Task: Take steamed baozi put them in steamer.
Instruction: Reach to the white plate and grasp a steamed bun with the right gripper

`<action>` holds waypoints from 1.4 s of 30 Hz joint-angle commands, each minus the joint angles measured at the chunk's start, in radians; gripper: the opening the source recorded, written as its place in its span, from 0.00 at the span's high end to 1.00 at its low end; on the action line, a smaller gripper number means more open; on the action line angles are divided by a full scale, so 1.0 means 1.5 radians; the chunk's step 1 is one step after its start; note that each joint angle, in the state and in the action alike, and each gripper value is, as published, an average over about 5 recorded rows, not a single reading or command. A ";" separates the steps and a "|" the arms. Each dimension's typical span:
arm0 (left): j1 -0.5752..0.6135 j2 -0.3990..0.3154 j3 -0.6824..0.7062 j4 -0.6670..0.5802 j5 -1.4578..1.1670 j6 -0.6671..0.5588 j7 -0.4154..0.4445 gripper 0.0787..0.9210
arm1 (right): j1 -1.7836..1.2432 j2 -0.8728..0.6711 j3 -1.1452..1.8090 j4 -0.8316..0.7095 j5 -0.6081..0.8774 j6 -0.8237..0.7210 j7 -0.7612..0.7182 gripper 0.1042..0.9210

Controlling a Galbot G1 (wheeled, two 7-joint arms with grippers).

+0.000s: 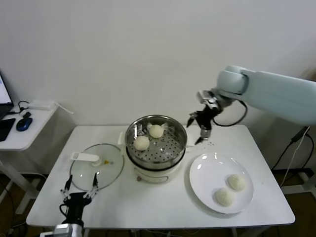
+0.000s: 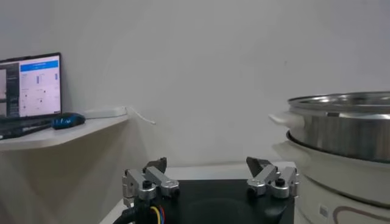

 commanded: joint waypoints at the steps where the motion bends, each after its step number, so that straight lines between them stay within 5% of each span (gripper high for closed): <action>1: 0.005 -0.004 -0.002 -0.005 0.000 -0.002 0.000 0.12 | -0.180 -0.224 0.091 0.115 -0.151 0.009 -0.003 0.12; 12: 0.017 -0.005 -0.005 -0.005 0.000 -0.007 0.000 0.12 | -0.409 -0.232 0.254 0.080 -0.269 0.011 0.002 0.12; 42: 0.012 -0.005 -0.005 0.012 -0.002 -0.010 -0.002 0.12 | -0.469 -0.136 0.247 0.027 -0.295 0.001 0.022 0.12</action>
